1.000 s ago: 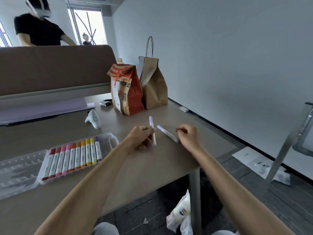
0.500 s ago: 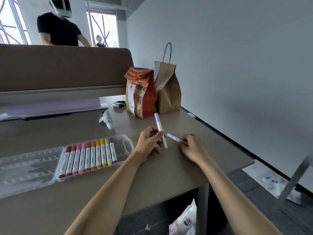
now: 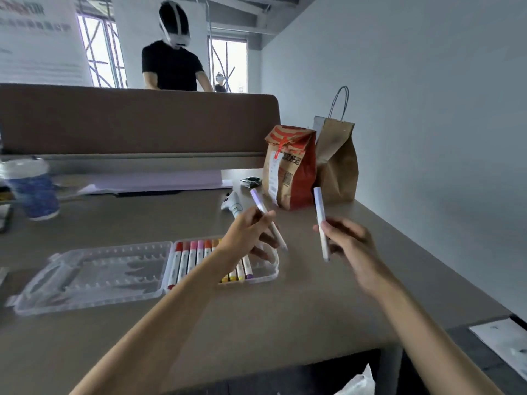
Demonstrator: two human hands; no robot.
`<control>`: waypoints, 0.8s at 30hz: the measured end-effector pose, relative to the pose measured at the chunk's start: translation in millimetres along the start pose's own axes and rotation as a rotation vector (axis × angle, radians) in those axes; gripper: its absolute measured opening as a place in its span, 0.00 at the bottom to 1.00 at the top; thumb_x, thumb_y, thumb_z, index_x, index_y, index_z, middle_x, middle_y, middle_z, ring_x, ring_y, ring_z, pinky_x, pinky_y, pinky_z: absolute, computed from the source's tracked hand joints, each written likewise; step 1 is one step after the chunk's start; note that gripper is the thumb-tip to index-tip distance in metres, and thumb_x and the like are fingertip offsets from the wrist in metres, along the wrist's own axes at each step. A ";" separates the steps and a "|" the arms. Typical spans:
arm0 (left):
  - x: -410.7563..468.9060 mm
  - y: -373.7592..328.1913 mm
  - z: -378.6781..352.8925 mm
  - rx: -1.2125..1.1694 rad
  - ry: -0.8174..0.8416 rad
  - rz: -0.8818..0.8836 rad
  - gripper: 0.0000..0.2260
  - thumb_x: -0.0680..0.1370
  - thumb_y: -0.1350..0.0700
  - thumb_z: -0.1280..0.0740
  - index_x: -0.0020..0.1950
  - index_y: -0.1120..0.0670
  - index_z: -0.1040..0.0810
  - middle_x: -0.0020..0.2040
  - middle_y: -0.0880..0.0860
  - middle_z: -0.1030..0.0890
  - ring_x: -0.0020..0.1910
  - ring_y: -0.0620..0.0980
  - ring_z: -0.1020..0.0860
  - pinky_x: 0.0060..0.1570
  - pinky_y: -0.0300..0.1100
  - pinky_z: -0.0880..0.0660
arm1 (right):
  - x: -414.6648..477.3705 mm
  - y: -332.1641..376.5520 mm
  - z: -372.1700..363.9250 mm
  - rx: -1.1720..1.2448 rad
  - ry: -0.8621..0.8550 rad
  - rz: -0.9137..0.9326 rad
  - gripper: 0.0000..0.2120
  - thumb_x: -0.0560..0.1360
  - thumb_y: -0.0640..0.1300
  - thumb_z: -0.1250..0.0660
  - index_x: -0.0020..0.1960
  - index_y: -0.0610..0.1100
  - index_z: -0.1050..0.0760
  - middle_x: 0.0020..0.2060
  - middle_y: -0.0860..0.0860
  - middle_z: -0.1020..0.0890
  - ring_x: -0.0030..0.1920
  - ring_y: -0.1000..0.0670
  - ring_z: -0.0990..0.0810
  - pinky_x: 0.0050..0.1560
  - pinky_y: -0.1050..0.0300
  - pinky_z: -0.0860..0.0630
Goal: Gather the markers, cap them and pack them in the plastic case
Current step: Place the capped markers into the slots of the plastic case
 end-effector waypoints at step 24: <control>5.2 27.7 61.6 0.817 -0.232 -0.119 0.30 0.75 0.45 0.31 0.73 0.48 0.40 0.54 0.46 0.24 0.55 0.49 0.26 0.54 0.49 0.25 | 55.3 -36.4 -95.6 -0.097 0.333 -0.039 0.16 0.77 0.40 0.30 0.63 0.45 0.25 0.41 0.54 0.15 0.41 0.58 0.17 0.45 0.55 0.25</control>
Point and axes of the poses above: each hand's wrist, its own x-axis towards the middle knuckle, its own z-axis out of the back of the hand, y = z × x, the point moved 10 cm from there along x, towards the middle knuckle
